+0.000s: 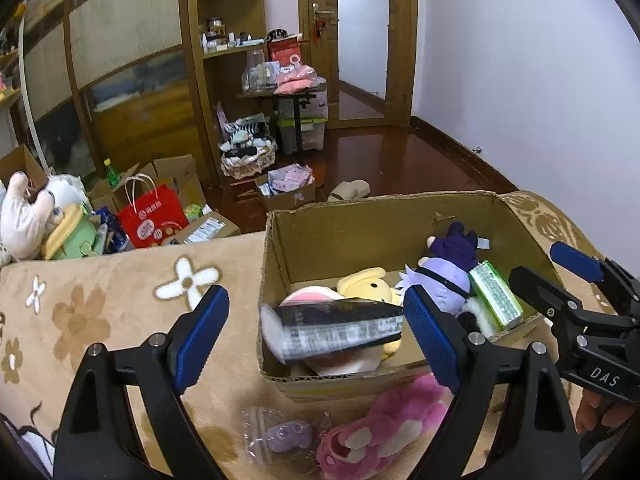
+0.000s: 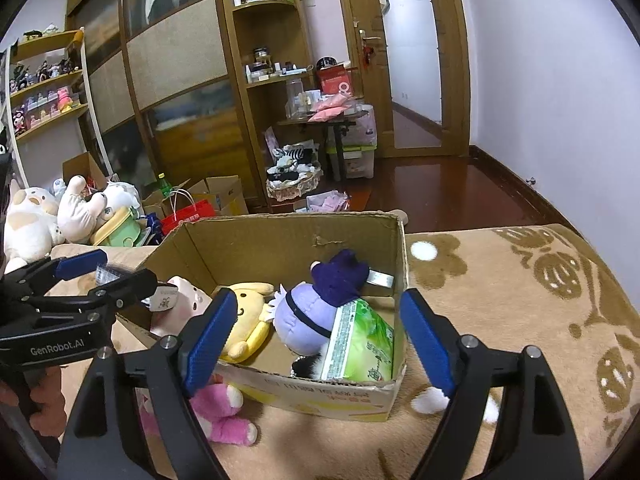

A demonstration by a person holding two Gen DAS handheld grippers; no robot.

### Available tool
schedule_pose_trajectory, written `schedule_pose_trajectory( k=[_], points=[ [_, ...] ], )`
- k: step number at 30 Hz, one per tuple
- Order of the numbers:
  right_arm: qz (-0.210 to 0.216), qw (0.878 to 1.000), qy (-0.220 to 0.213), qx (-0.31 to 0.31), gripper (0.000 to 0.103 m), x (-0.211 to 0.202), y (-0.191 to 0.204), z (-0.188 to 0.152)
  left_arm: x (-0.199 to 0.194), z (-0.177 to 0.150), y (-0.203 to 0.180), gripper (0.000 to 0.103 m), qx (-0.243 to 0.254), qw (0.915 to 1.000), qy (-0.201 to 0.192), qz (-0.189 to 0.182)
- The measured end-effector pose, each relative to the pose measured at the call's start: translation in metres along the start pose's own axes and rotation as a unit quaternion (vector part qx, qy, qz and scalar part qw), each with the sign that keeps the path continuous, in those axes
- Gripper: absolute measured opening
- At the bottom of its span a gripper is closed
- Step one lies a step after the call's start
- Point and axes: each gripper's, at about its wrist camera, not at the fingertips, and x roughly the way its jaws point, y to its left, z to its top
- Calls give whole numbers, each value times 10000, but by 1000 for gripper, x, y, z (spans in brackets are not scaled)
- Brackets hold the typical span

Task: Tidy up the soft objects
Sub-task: 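Open both tools to drop the tissue packs into the box, then lower the right tool onto the pink plush bear beside the box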

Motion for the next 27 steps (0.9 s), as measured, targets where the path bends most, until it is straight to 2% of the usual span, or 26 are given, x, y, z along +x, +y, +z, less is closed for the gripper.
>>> schedule_pose_trajectory(
  k=[4, 9, 16, 20, 27],
  points=[
    [5, 10000, 15, 50, 88, 1, -2, 0, 4, -1, 4, 88, -141, 9997, 127, -143],
    [6, 10000, 34, 91, 88, 0, -3, -2, 3, -2, 5, 88, -120, 9998, 156, 13],
    [27, 10000, 42, 77, 88, -10, 2, -6, -13, -6, 6, 88, -103, 9998, 187, -44],
    [55, 10000, 34, 10, 95, -18, 10, -9, -30, -7, 7, 88, -98, 9999, 123, -42],
    [105, 9998, 76, -177, 99, -30, 29, -16, -56, -16, 17, 88, -193, 9994, 288, -35]
  ],
)
